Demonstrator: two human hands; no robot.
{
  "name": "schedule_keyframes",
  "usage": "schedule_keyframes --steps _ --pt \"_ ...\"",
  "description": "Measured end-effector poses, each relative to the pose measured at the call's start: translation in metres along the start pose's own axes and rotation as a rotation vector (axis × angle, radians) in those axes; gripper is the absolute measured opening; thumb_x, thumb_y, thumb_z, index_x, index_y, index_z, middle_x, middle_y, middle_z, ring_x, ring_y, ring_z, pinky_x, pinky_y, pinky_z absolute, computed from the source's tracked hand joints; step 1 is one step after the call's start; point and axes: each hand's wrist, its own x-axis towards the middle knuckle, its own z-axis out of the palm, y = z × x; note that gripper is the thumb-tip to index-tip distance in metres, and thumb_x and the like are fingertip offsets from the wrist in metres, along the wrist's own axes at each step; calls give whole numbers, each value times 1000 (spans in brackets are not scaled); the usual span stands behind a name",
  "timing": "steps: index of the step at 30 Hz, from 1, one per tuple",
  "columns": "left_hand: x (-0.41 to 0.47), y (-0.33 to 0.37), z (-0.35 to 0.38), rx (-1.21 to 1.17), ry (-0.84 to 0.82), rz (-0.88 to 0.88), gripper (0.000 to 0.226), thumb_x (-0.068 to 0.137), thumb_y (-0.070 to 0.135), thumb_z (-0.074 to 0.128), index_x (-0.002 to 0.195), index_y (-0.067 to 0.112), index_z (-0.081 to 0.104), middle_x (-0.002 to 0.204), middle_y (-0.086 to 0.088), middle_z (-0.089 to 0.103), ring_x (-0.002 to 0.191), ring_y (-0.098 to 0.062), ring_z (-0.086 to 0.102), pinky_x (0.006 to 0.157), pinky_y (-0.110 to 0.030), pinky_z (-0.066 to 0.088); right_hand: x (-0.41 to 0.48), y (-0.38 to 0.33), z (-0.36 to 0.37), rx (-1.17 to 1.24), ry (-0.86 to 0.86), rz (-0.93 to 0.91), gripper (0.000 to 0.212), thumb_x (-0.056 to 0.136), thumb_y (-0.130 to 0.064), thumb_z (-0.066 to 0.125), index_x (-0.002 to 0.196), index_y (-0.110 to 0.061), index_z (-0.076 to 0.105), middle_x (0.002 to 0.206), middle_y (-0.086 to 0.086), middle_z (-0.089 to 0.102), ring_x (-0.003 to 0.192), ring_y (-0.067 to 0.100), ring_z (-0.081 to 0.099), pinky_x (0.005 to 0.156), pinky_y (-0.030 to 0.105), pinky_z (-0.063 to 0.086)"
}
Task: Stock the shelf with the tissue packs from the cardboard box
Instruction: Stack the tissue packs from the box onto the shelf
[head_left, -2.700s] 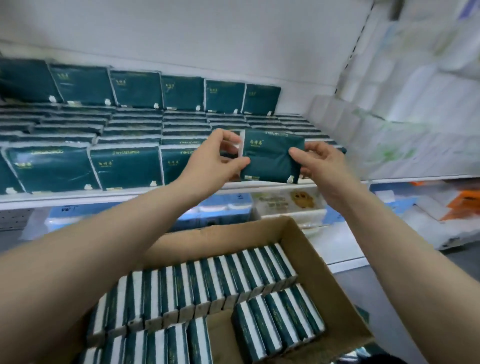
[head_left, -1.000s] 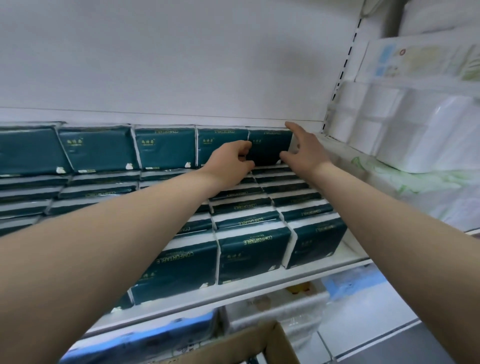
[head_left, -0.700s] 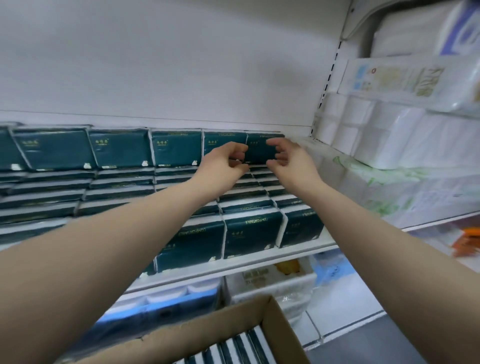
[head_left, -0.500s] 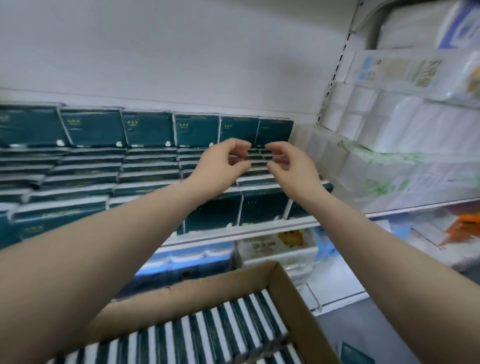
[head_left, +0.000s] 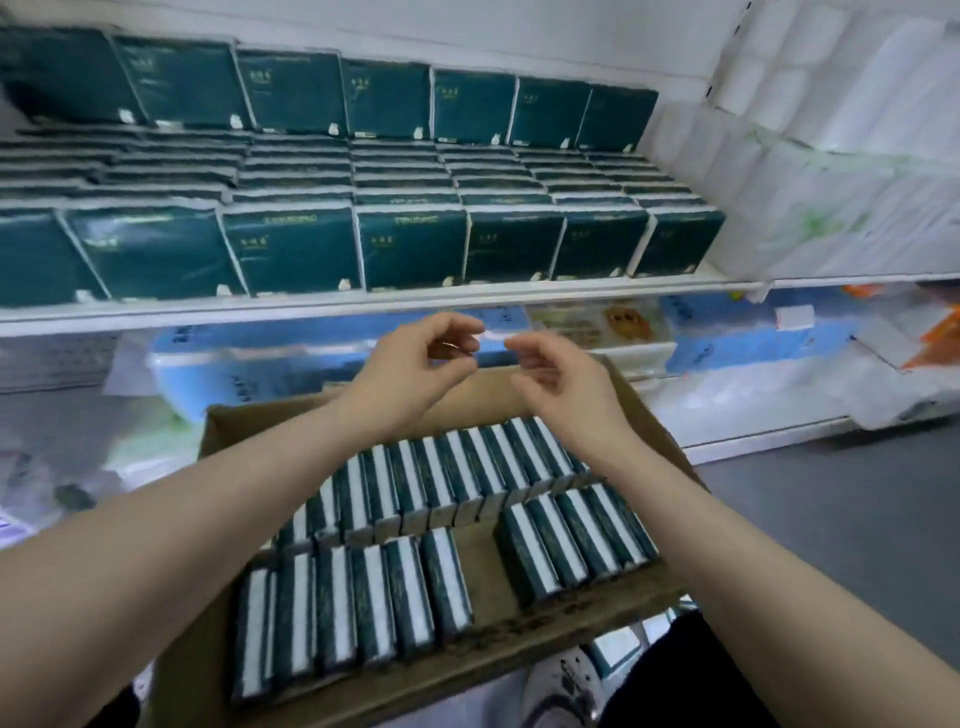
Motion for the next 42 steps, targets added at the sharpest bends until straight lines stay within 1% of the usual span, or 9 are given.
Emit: schedule_keyframes --steps 6,9,13,20,25,28,31,36,42 --pt "-59 -56 12 -38 -61 -155 34 87 3 67 112 25 61 102 6 67 89 0 64 90 -16 48 -48 22 51 7 -160 135 28 90 -11 68 118 -16 66 106 -1 67 97 13 63 86 14 49" --pt "-77 -81 23 -55 -112 -266 35 87 2 66 113 24 60 103 0 65 83 1 63 86 -14 49 -60 29 74 -52 -285 312 23 89 -19 70 111 -20 63 98 -2 66 91 16 64 89 31 52" --pt "-92 -104 37 13 -228 -397 36 91 8 63 122 23 55 109 0 62 95 -9 63 91 -28 52 -69 29 102 -249 -576 468 41 88 -33 69 123 -19 52 106 2 63 96 19 60 82 32 50" --pt "-108 -123 50 137 -374 -458 41 95 10 57 134 20 47 124 4 56 117 -10 53 101 -21 43 -78 45 126 -431 -811 594 90 82 -46 74 150 -12 25 134 10 53 116 28 57 82 31 48" --pt "-110 -129 48 170 -399 -460 42 96 12 57 136 22 46 128 4 54 120 -9 51 105 -27 44 -79 43 134 -514 -916 599 72 86 -37 73 142 -6 38 132 13 53 113 26 58 88 32 53" --pt "-110 -129 47 163 -397 -469 43 96 13 57 137 20 45 130 3 54 122 -10 50 107 -28 42 -77 44 134 -534 -890 589 63 85 -26 74 138 -9 43 121 11 59 107 26 62 81 32 54" --pt "-109 -126 45 147 -377 -469 46 95 11 58 138 19 43 133 2 53 125 -12 50 106 -28 43 -71 46 126 -470 -814 612 76 80 -23 74 145 -16 35 126 10 59 108 27 61 86 35 55" --pt "-100 -120 36 94 -307 -437 59 91 15 65 143 24 40 140 2 50 131 -13 45 110 -33 39 -48 28 88 -179 -655 669 38 83 -18 61 120 -22 56 108 5 65 98 24 64 85 35 55" --pt "-89 -108 25 -157 -263 -450 54 89 11 68 138 16 48 131 3 59 124 -10 54 104 -26 44 -41 12 64 196 -546 705 45 81 2 46 116 -22 64 112 10 68 98 24 63 81 35 49"
